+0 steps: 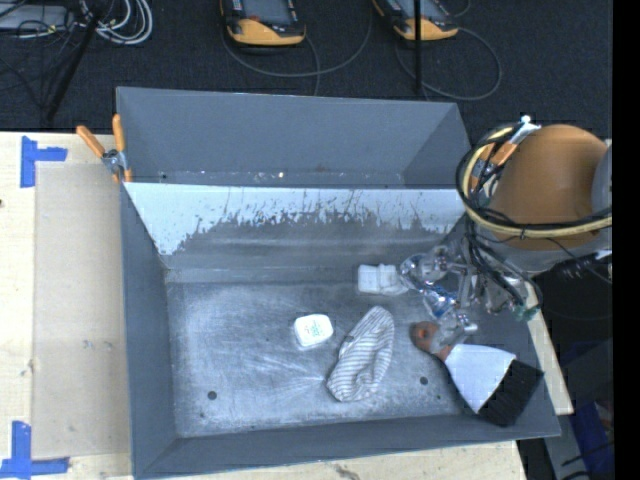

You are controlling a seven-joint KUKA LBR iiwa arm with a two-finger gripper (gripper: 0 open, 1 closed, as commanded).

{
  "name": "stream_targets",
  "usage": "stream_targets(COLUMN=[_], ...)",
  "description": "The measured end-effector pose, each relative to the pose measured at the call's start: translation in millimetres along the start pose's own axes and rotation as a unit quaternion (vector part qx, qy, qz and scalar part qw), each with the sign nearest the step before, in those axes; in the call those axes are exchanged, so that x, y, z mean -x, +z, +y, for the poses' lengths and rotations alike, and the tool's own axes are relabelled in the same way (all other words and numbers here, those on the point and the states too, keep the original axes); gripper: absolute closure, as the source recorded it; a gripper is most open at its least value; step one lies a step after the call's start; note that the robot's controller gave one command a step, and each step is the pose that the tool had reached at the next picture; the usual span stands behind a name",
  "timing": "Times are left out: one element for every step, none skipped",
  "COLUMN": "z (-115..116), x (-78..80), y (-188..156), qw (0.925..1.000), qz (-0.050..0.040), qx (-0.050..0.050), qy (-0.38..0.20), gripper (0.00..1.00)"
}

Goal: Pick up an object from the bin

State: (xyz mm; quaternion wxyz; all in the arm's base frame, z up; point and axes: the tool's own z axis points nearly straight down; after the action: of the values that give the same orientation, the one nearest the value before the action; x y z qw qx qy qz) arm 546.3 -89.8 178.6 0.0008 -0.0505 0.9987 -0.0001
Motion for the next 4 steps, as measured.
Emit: stream_targets(z=[77.7,92.6,69.0,68.9], x=[-2.7,-11.4,3.5,5.5], y=[15.5,44.4,96.9,95.7], qw=[0.9996,0.9870,0.9567,0.9554], qz=[0.0018,0.0007,-0.0005,-0.0044], qx=[0.001,0.001,0.000,-0.001], qy=[-0.029,-0.161,-0.291,-0.295], gripper=[0.00,0.00,0.00,1.00])
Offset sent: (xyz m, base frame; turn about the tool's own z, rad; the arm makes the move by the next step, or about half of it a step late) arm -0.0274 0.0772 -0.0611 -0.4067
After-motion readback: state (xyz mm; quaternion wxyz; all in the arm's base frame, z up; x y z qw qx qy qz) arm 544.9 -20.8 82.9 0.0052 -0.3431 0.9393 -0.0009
